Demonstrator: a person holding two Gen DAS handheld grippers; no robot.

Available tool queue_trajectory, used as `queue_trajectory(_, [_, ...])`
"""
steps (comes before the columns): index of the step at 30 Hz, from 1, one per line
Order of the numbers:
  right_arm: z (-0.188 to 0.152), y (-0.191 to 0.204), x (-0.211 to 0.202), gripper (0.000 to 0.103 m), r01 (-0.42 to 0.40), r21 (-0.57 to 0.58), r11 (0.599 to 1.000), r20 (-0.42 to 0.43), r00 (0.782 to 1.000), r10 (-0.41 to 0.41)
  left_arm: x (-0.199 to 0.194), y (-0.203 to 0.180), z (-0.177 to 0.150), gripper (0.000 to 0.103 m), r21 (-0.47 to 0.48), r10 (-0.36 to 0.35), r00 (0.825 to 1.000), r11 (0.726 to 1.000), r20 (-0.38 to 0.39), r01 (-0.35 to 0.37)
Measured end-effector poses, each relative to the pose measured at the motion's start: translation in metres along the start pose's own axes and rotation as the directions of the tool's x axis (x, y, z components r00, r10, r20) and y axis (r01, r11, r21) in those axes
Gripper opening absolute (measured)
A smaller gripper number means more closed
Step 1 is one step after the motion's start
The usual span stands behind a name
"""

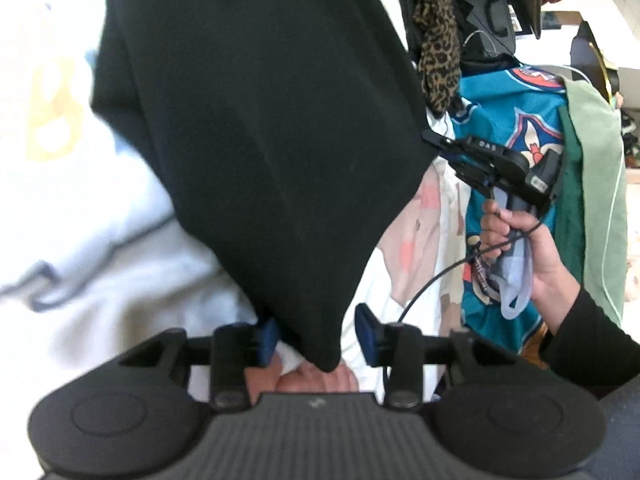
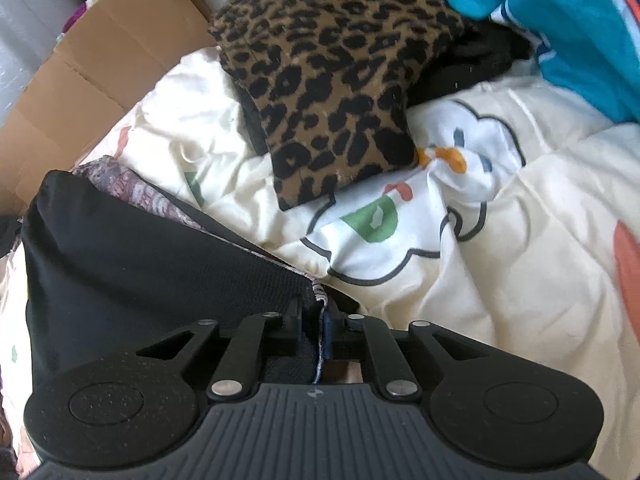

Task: Fold clothes
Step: 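Lower the pants onto the duvet and open both tools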

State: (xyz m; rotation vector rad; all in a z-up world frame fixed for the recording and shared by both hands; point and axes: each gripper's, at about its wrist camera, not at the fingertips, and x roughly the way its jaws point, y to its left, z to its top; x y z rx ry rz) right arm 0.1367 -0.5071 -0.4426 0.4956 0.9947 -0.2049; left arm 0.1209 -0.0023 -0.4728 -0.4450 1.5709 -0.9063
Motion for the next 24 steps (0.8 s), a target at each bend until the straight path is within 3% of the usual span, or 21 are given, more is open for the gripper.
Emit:
queue_trajectory(3, [-0.001, 0.002, -0.009, 0.031, 0.029, 0.0, 1.0, 0.023, 0.999, -0.029, -0.02, -0.01, 0.01, 0.042, 0.032, 0.049, 0.999, 0.998, -0.009, -0.049])
queue_trajectory(10, [-0.013, 0.001, -0.022, 0.031, -0.02, 0.074, 0.997, 0.104, 0.995, 0.012, -0.068, -0.024, 0.048, 0.043, 0.049, 0.174, 0.985, 0.983, 0.008, -0.175])
queue_trajectory(16, [-0.02, 0.017, -0.02, 0.031, -0.128, 0.095, 0.987, 0.142, 0.983, 0.114, -0.104, -0.05, 0.093, 0.049, 0.1, 0.329, 0.943, 0.938, 0.04, -0.331])
queue_trajectory(21, [-0.019, 0.031, -0.029, 0.031, -0.13, 0.047, 0.99, 0.242, 0.963, 0.115, -0.129, -0.077, 0.122, 0.054, 0.081, 0.409, 0.904, 0.904, 0.124, -0.42])
queue_trajectory(24, [-0.013, 0.036, -0.035, 0.031, -0.127, 0.019, 0.992, 0.289, 0.95, 0.116, -0.131, -0.09, 0.143, 0.058, 0.057, 0.419, 0.894, 0.9, 0.159, -0.432])
